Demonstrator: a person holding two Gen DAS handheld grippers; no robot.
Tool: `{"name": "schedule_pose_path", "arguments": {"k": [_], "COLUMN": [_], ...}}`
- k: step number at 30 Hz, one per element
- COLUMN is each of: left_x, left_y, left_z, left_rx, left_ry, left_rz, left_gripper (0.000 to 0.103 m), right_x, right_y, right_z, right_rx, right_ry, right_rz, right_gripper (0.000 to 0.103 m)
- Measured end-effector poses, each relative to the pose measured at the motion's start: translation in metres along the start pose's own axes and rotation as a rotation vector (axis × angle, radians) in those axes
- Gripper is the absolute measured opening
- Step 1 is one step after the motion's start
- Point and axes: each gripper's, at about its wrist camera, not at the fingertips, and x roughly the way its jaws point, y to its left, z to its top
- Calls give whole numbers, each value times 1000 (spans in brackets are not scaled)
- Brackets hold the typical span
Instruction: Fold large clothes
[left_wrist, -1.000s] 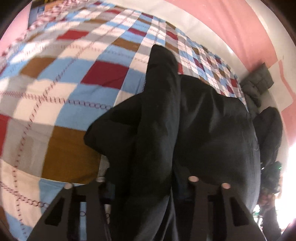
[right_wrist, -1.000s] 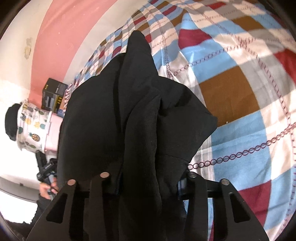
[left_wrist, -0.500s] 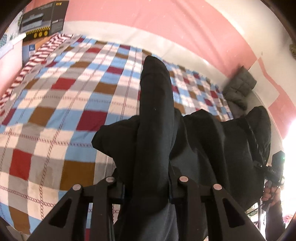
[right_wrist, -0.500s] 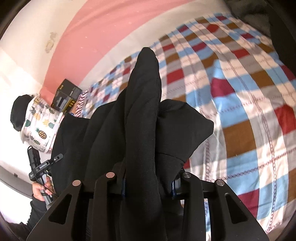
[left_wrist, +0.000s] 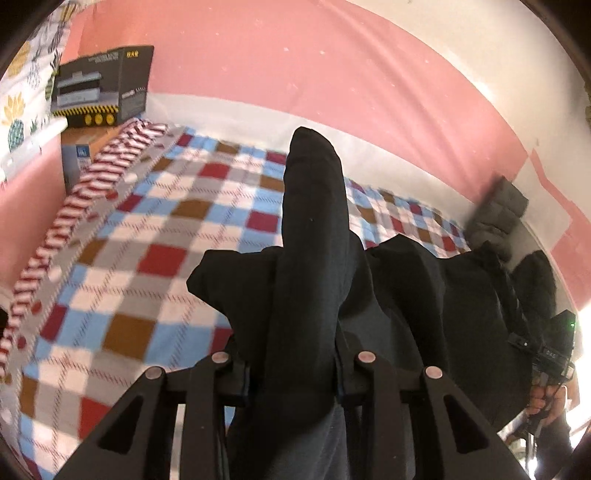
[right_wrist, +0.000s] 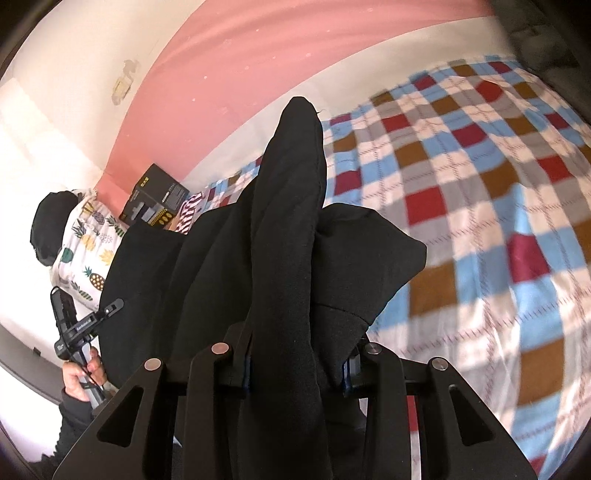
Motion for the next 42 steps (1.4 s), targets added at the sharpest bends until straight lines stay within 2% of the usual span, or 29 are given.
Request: {"name": "schedule_pose_path", "arguments": {"k": [7, 13, 17, 20, 22, 23, 24, 25, 28, 31, 34, 36, 38, 39, 41, 42], "left_x": [42, 88, 124, 156, 173, 182, 188, 192, 188, 169, 126, 107, 97, 96, 102, 108], "left_y": [30, 57, 79, 109, 129, 140, 148, 153, 161, 165, 171, 170, 156, 149, 136, 134], "left_z": [42, 62, 60, 46, 33, 25, 19, 16, 13, 15, 13, 10, 1, -4, -20, -26], "left_rx": [-13, -18, -27, -93, -130, -149, -161, -174, -230, -251, -293, -294, -238, -209, -155, -146], "left_ry": [-6, 22, 36, 62, 95, 114, 121, 121, 112, 91, -29, -70, -69, -62, -28, -9], "left_rz": [25, 58, 83, 120, 139, 138, 129, 123, 94, 95, 106, 90, 72, 69, 91, 108], "left_gripper": [32, 32, 33, 35, 41, 46, 57, 64, 67, 66, 65, 65, 65, 65, 65, 65], "right_x": [59, 111, 144, 168, 177, 181, 183, 183, 175, 156, 128, 104, 92, 93, 107, 118], "right_y": [7, 4, -14, -42, -63, -72, -80, -86, -85, -75, -64, -55, -40, -29, -15, -14], "right_z": [39, 61, 65, 56, 47, 44, 40, 36, 35, 36, 39, 39, 33, 26, 14, 5], "right_rx": [2, 9, 25, 86, 130, 158, 182, 202, 210, 164, 90, 63, 11, -41, -110, -127], "right_ry": [17, 55, 81, 120, 152, 165, 173, 173, 155, 132, 52, -9, -34, -20, 36, 83], "right_rz": [17, 17, 0, -32, -47, -45, -43, -40, -57, -121, -197, -218, -201, -212, -237, -251], "right_gripper": [34, 34, 36, 41, 49, 57, 65, 68, 70, 70, 70, 70, 65, 48, 29, 26]}}
